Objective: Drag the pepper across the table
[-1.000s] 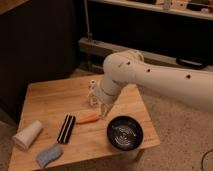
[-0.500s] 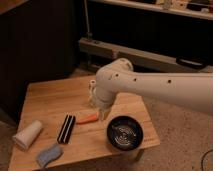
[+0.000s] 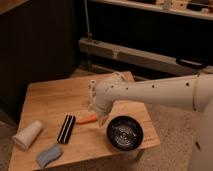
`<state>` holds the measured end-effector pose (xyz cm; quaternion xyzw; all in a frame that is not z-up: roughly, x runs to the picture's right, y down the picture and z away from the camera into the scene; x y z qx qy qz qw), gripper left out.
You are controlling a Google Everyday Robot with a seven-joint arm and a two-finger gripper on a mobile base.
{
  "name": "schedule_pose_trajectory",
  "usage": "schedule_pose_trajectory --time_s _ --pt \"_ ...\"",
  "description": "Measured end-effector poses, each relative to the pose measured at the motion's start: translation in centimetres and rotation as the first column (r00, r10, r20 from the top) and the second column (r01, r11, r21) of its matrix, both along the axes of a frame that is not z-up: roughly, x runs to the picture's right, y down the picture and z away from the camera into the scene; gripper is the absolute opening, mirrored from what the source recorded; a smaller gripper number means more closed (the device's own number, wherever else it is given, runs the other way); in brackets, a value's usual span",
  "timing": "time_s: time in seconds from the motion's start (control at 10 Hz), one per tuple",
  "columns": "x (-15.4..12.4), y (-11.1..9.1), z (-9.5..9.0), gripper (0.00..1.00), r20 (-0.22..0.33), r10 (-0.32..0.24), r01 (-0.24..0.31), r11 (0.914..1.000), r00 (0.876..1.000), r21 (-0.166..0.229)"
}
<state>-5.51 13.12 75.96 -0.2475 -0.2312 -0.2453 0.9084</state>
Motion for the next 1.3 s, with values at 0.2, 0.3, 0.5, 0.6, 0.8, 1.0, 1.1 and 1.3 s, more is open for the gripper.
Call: schedule_pose_trajectory --time_s 0.2,0.3,0.5,0.6,0.8,1.0,1.1,1.3 --pt "-1.3 -0.6 1.6 0.65 0.008 -0.001 0.001 0.9999 1.000 -0.017" --pt "-1.7 -0.7 2.2 0.65 0.010 -0.001 0.001 0.9997 1.000 -0.025" --pt "-1.9 -0.2 3.4 0.65 0.008 -0.002 0.003 0.9989 1.000 -0.047" --pt "-2.2 0.4 4.2 0.65 0.011 -0.009 0.009 0.9980 1.000 -0.063" --pt "-2.2 1.1 5.1 0.65 0.009 -0.013 0.014 0.9964 1.000 -0.084" --pt "-3.0 1.5 5.5 0.65 0.015 -0.026 0.028 0.9953 1.000 -0.093" --pt "-3.3 1.6 5.7 0.65 0.017 -0.034 0.036 0.9948 0.999 -0.095" --pt "-3.3 2.1 6.1 0.65 0.009 -0.045 0.046 0.9932 0.999 -0.107"
